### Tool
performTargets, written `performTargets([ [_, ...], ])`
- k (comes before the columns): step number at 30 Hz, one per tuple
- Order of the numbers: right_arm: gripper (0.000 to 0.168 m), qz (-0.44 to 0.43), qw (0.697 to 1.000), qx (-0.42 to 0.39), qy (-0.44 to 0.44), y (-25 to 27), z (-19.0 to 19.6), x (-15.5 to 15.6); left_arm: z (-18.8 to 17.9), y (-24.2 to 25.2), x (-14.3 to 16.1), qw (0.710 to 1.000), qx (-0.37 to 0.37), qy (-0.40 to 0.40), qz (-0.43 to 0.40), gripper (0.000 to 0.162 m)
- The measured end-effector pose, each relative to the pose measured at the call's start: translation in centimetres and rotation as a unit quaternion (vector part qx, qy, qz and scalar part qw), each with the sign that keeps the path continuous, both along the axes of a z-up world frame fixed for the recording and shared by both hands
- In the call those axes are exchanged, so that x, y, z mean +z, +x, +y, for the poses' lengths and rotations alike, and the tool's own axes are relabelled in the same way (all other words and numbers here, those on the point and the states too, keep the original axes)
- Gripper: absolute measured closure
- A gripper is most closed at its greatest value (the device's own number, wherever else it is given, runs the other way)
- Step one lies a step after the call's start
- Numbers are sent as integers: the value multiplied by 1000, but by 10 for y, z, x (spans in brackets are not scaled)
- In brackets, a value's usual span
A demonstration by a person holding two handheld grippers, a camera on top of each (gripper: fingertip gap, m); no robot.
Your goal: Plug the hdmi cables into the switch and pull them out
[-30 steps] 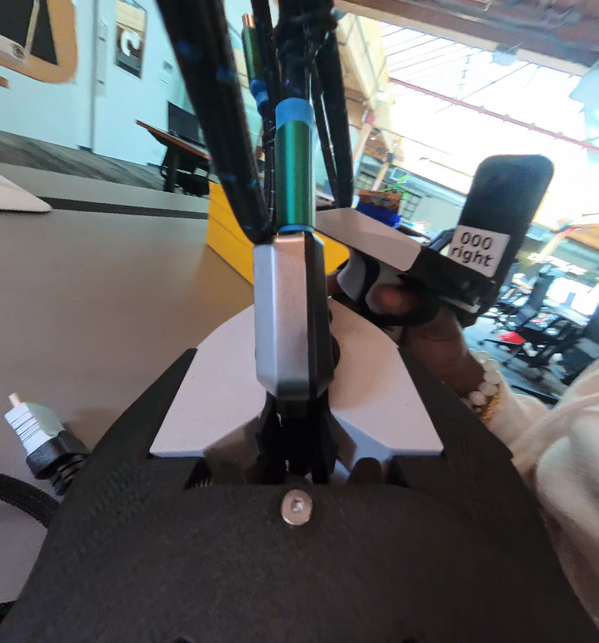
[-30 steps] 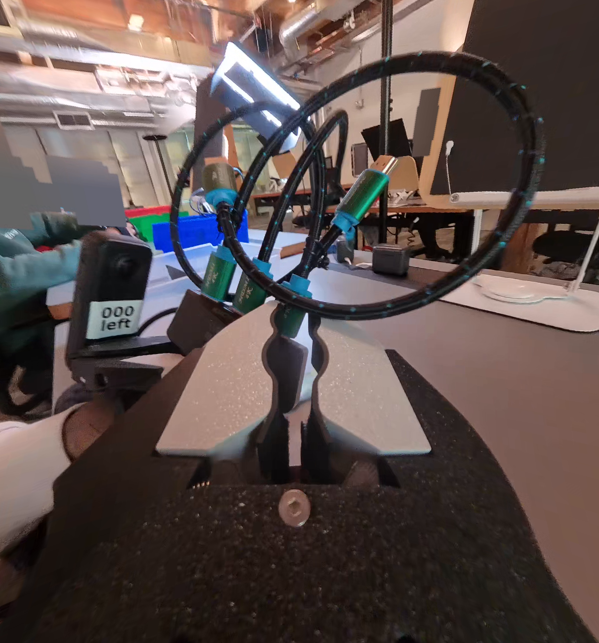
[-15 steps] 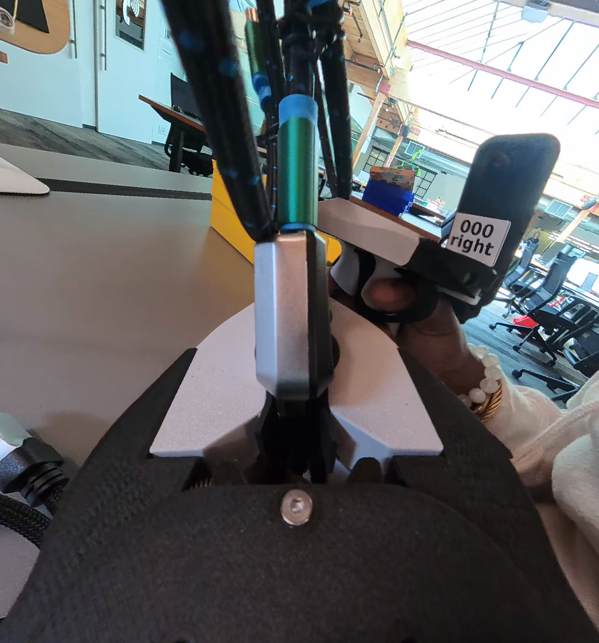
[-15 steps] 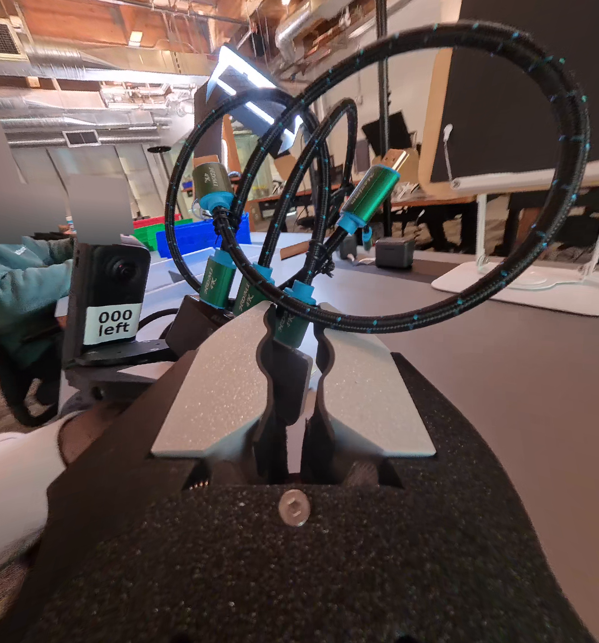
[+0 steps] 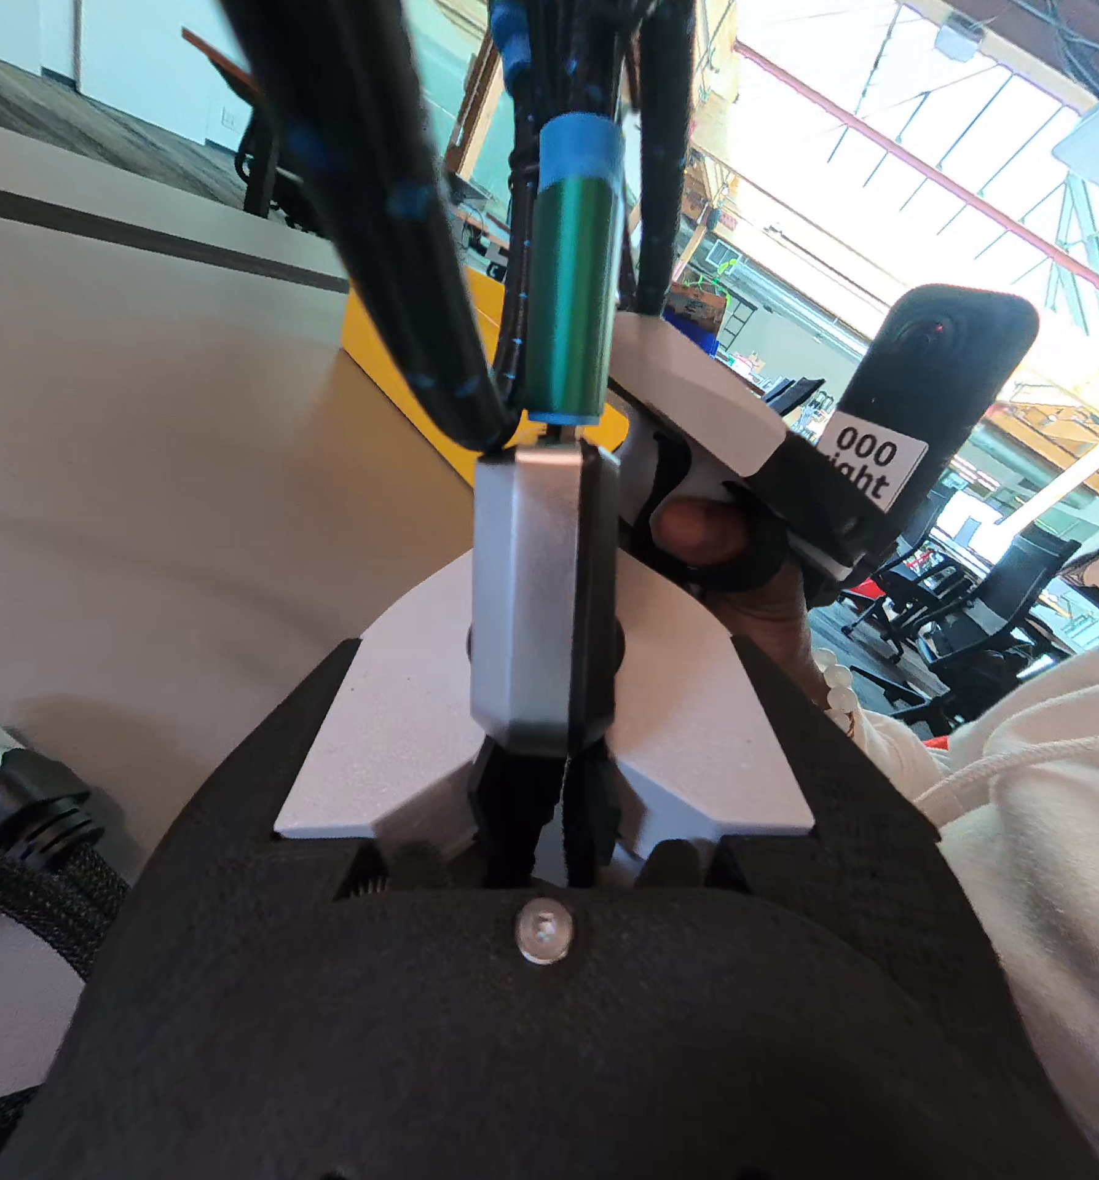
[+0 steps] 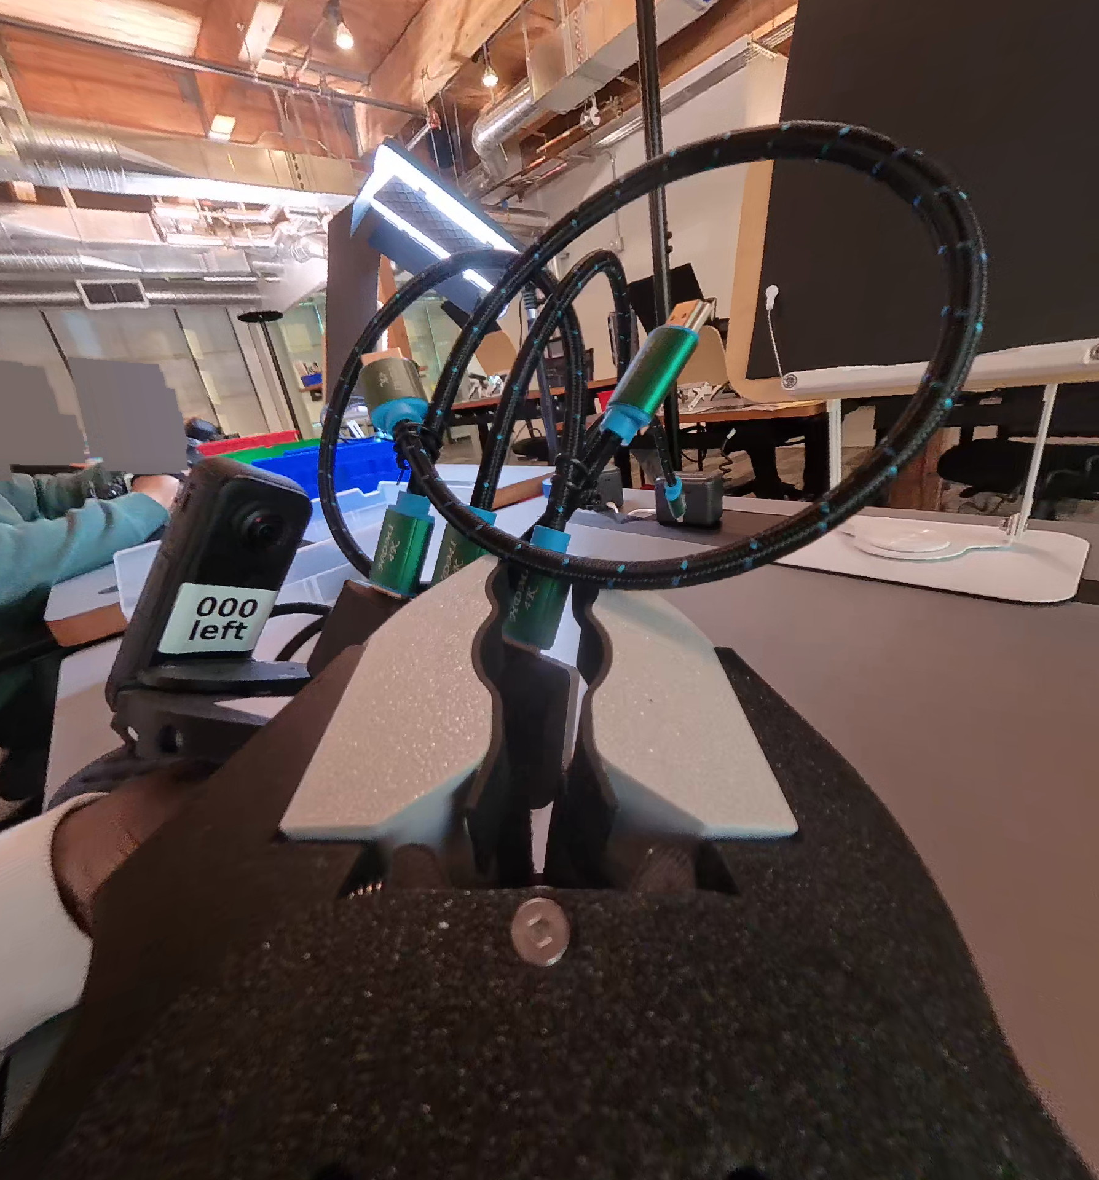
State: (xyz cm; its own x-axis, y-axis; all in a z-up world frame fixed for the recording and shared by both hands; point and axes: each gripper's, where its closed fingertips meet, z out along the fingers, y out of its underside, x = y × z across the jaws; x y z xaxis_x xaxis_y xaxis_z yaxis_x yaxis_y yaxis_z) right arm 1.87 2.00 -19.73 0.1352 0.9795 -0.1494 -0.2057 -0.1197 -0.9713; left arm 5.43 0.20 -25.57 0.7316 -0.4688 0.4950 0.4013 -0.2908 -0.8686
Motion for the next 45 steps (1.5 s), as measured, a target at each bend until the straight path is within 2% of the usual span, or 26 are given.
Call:
performTargets([
  [1,150,12,1000,-1,-5,1,1,2,-1,3,-3,1000,-9,-8,7,137],
  [3,158,136,988,-68,-24,37,35,54,-7,25,-26,994,-62,-63,68,139],
  [4,160,163,984,-75,-20,55,52,80,-8,28,-25,993,-59,-53,84,138],
  [5,161,141,988,-69,0,64,63,94,-10,26,-18,996,-54,-31,67,138],
  [6,161,83,995,-59,10,62,70,92,-10,20,-12,998,-46,-17,39,138],
  [9,160,5,1000,-1,9,57,63,72,-8,10,-1,999,-36,3,-22,137],
  [13,160,3,1000,9,3,56,58,56,-15,6,14,997,-37,52,-50,137],
  [15,160,15,1000,-4,5,61,63,59,-20,-3,28,991,-26,89,-92,137],
  [20,160,55,996,-50,46,94,76,98,-27,-32,47,971,2,131,-199,138],
  [25,160,95,978,-147,116,156,101,152,-26,-23,42,978,-6,121,-170,138],
  [28,160,94,965,-212,126,192,124,160,-26,-19,41,979,-19,115,-170,137],
  [33,160,11,949,-302,92,219,169,111,-27,-18,41,977,-29,112,-181,137],
  [37,161,44,956,-291,6,221,185,76,-26,-15,39,979,-31,107,-170,137],
  [39,160,37,940,-335,-55,233,203,53,-25,-14,39,979,-32,106,-169,137],
  [42,157,-90,905,-406,-91,250,222,4,-25,-14,39,979,-33,105,-170,137],
  [45,147,-260,864,-420,-100,259,225,-42,-25,-13,38,980,-34,102,-166,138],
])
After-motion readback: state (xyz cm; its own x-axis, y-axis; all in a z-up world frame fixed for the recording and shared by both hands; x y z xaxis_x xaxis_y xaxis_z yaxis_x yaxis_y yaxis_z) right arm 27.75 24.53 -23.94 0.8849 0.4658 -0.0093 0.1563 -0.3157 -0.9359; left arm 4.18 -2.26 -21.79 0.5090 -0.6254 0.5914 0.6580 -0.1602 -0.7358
